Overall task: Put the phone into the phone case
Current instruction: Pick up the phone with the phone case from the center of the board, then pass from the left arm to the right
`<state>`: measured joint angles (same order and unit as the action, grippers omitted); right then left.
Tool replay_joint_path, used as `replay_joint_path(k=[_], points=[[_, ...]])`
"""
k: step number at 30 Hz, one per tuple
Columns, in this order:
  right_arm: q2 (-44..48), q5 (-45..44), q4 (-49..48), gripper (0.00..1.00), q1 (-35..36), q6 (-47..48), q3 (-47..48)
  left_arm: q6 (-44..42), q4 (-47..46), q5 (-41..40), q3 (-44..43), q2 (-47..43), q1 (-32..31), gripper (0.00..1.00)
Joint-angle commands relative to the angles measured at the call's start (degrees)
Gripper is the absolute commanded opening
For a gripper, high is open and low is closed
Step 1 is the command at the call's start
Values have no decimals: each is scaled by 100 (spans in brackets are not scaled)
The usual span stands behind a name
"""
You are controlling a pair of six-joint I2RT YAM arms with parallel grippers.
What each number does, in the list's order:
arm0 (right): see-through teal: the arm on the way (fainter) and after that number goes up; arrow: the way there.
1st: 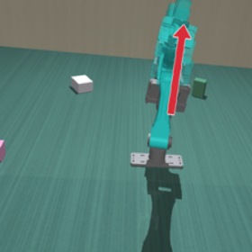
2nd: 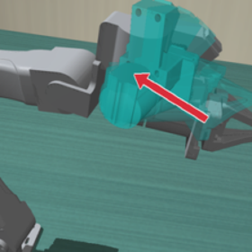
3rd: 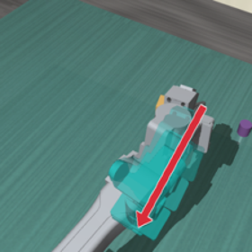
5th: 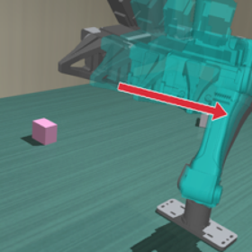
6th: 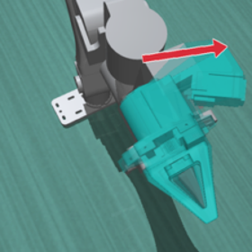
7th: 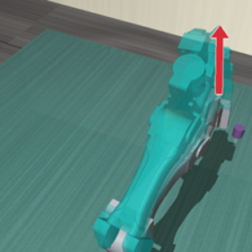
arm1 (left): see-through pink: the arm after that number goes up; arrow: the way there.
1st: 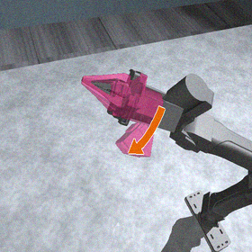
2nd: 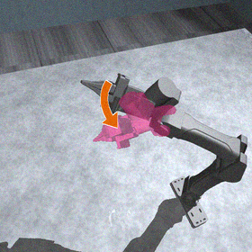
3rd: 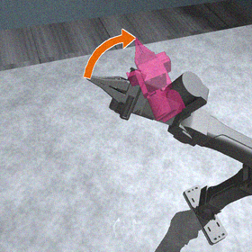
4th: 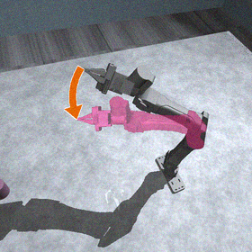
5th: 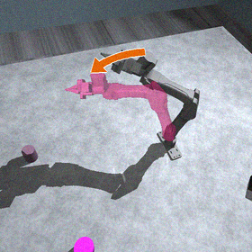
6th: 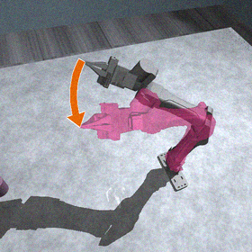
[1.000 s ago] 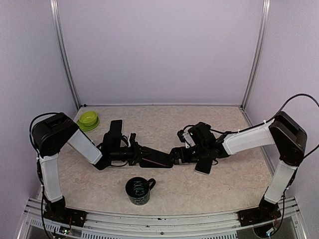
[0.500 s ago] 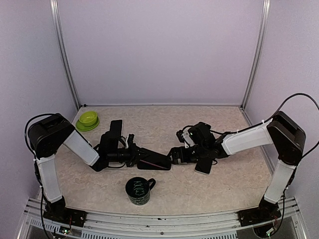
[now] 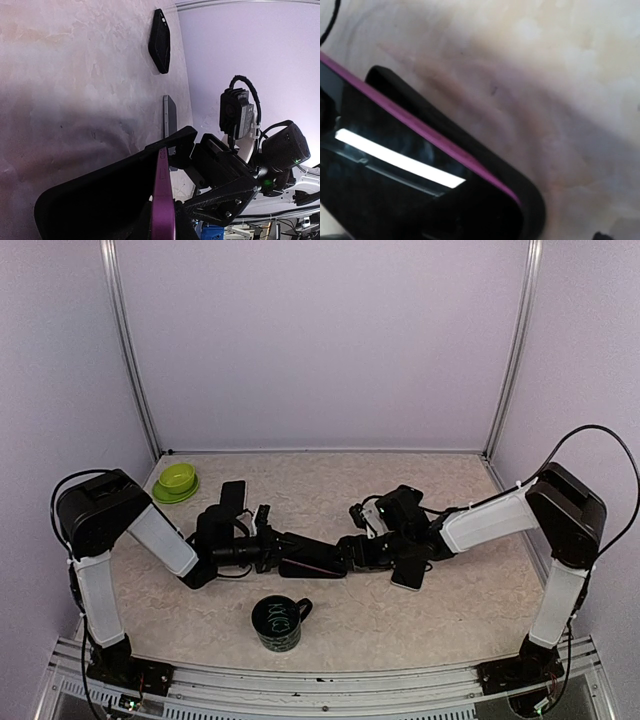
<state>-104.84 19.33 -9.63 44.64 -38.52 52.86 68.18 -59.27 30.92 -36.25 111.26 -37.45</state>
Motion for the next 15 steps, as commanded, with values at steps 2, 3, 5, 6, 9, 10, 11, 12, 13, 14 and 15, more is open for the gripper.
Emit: replay_joint_path(k=[2, 3, 5, 6, 9, 10, 11, 12, 13, 14, 15], points=[[-88, 523, -749, 96, -69, -256, -132, 162, -783, 150, -57, -117, -43, 0], [-97, 627, -878, 96, -76, -301, -154, 187, -825, 161, -64, -100, -43, 0], [-130, 786, -1114, 95, -86, -375, -206, 239, -945, 184, -66, -51, -56, 0], [-147, 843, -1225, 95, -87, -411, -232, 270, -997, 196, -69, -36, -60, 0], [-205, 1018, -1482, 94, -111, -528, -289, 330, -1181, 219, -58, -17, -78, 0], [-217, 1091, -1599, 94, -120, -569, -319, 334, -1210, 228, -58, -17, -86, 0], [-221, 1162, -1715, 93, -134, -632, -346, 330, -1211, 234, -64, -17, -94, 0], [-220, 1255, -1859, 92, -140, -679, -389, 328, -1211, 244, -74, -21, -95, 0], [-207, 1348, -1997, 91, -150, -721, -421, 320, -1220, 255, -87, -32, -101, 0], [-197, 1428, -2130, 91, -162, -771, -445, 312, -1222, 269, -99, -34, -104, 0], [-188, 1506, -2259, 90, -167, -809, -459, 310, -1227, 278, -113, -46, -109, 0]])
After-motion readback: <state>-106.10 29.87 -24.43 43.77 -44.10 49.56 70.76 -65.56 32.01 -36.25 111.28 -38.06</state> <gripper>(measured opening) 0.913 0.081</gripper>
